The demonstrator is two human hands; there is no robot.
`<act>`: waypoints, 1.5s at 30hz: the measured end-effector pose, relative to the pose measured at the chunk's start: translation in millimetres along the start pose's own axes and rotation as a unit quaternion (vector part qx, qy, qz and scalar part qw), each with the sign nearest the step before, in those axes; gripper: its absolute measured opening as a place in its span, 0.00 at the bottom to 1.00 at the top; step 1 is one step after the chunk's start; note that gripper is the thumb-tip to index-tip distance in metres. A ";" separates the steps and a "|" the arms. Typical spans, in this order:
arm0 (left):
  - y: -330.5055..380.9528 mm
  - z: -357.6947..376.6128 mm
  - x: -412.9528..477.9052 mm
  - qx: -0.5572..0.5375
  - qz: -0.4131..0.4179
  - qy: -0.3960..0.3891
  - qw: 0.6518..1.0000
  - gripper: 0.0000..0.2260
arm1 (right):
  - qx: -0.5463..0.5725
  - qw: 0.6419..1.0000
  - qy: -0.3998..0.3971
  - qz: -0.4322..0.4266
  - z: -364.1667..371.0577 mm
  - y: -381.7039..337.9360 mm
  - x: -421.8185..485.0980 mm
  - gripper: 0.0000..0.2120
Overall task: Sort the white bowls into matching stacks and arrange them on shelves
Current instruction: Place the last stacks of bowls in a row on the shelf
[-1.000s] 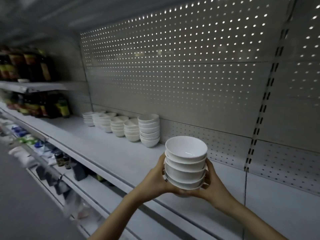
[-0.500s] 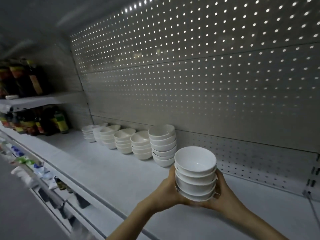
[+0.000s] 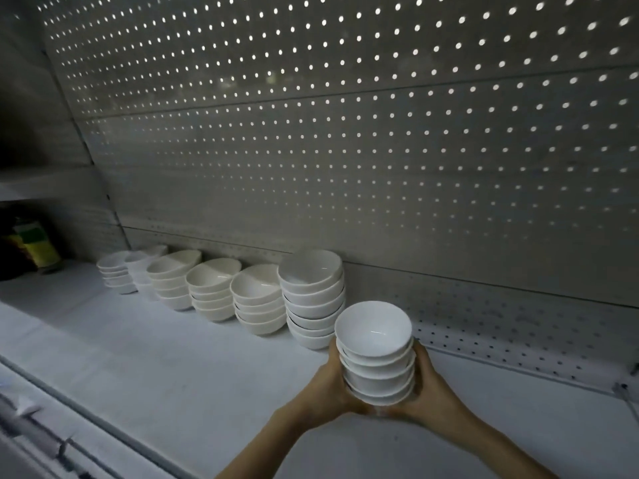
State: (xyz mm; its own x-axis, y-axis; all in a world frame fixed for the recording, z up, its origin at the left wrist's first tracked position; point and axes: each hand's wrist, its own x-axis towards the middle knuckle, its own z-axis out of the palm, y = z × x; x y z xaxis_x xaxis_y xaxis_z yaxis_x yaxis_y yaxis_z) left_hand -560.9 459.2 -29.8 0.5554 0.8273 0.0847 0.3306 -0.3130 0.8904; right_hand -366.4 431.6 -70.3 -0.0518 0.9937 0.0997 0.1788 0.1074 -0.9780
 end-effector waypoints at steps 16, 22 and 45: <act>-29.3 -7.1 28.8 -0.082 0.037 0.047 0.995 0.39 | -0.040 0.998 0.042 0.005 9.7 -9.6 26.2 0.41; -44.5 -1.8 20.2 -0.115 0.023 0.069 0.991 0.34 | -0.064 0.997 0.016 0.028 7.6 -15.1 32.3 0.54; -47.9 8.5 35.1 -0.090 0.032 0.153 0.984 0.33 | -0.082 0.990 0.102 0.056 10.0 -26.2 34.9 0.43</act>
State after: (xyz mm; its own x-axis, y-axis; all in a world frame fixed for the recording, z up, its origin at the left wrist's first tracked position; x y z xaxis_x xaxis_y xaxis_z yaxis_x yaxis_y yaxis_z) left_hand -550.7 499.3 -73.3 0.3067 0.9187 0.2490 0.1465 -0.3041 0.9413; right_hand -382.6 463.2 -43.0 0.1744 0.9837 0.0439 0.3308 -0.0166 -0.9436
